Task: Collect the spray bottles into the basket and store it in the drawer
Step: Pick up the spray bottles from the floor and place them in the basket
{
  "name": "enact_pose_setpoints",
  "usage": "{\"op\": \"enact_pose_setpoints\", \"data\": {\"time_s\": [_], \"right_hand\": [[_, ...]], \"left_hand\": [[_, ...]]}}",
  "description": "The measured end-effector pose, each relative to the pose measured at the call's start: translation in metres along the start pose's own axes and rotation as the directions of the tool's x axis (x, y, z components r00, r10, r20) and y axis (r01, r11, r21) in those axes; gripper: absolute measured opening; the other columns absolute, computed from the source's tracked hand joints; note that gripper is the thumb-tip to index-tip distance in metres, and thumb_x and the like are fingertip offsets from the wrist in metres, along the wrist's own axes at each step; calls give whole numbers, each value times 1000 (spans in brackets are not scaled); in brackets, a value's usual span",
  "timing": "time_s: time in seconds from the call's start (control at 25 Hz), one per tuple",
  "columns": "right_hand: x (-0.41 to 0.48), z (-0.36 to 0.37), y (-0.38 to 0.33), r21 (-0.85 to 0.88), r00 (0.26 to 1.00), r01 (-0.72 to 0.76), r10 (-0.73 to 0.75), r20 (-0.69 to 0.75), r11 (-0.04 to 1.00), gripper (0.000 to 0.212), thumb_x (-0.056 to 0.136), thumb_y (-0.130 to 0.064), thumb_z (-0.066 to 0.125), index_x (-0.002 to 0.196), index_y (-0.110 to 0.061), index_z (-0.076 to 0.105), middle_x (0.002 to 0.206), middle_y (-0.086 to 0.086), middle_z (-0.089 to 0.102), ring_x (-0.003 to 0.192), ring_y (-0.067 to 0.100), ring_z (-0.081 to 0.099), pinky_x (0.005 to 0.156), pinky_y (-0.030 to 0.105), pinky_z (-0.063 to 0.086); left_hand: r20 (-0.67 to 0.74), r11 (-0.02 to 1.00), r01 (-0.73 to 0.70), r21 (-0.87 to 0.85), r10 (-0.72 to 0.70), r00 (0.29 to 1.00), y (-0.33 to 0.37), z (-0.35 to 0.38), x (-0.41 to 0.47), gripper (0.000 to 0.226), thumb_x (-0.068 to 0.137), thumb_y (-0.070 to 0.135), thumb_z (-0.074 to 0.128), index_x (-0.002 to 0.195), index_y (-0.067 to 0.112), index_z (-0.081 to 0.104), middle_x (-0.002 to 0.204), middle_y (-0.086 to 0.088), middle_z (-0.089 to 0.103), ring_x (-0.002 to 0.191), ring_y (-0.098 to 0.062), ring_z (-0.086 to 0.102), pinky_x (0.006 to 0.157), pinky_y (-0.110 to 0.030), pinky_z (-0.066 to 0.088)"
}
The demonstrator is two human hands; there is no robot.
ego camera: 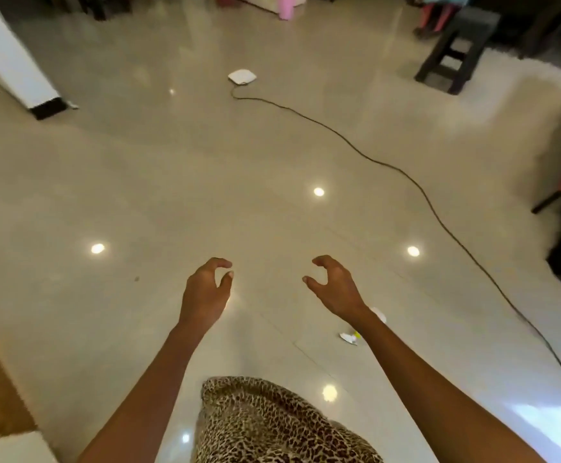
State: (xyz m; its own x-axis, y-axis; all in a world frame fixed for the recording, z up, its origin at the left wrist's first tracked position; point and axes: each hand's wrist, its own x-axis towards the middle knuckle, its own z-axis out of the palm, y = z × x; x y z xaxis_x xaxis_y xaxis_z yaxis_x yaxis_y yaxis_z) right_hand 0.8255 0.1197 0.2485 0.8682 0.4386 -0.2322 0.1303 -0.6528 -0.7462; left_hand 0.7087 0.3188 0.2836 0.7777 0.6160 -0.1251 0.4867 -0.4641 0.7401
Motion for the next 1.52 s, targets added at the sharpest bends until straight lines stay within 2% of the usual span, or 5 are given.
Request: {"op": "enact_pose_setpoints", "data": {"time_s": [0.52, 0.92, 1.24, 1.4, 1.52], "right_hand": [[3, -88, 144, 148, 831, -451, 475, -289, 880, 38, 86, -18, 61, 121, -6, 52, 127, 12, 57, 120, 26, 50, 97, 31, 38], [45, 5, 333, -179, 853, -521, 519, -60, 835, 33, 90, -13, 51, 122, -8, 51, 127, 13, 57, 118, 29, 50, 95, 40, 45], [120, 152, 564, -670, 916, -87, 323, 236, 737, 52, 81, 8, 44, 132, -1, 37, 138, 21, 41, 122, 37, 42, 90, 44, 41], [169, 207, 656, -838, 906, 228, 208, 369, 497, 56, 82, 0, 51, 133, 1, 30, 145, 27, 28, 139, 41, 19, 116, 50, 13], [189, 229, 699, -870, 904, 376, 78, 419, 318, 43, 84, -5, 36, 126, 0, 42, 136, 24, 45, 135, 40, 31, 117, 50, 13]], "left_hand": [[552, 952, -301, 53, 223, 803, 91, 185, 81, 16, 89, 14, 52, 103, 16, 60, 114, -1, 65, 110, -20, 56, 82, -21, 35], [727, 912, -365, 188, 121, 676, 4, 370, 81, 21, 90, 17, 49, 110, 19, 56, 121, 0, 61, 104, -22, 58, 81, -24, 39], [745, 841, -445, 308, 78, 663, -198, 583, 94, 35, 87, 10, 50, 122, 12, 45, 130, -10, 49, 122, -22, 45, 94, -31, 39], [741, 799, -501, 333, 107, 663, -275, 665, 108, 39, 86, 5, 50, 124, 6, 43, 133, -15, 45, 130, -28, 37, 101, -36, 36], [743, 793, -512, 330, 116, 659, -307, 704, 112, 41, 86, 5, 50, 125, 5, 41, 135, -16, 43, 132, -29, 35, 103, -38, 35]]}}
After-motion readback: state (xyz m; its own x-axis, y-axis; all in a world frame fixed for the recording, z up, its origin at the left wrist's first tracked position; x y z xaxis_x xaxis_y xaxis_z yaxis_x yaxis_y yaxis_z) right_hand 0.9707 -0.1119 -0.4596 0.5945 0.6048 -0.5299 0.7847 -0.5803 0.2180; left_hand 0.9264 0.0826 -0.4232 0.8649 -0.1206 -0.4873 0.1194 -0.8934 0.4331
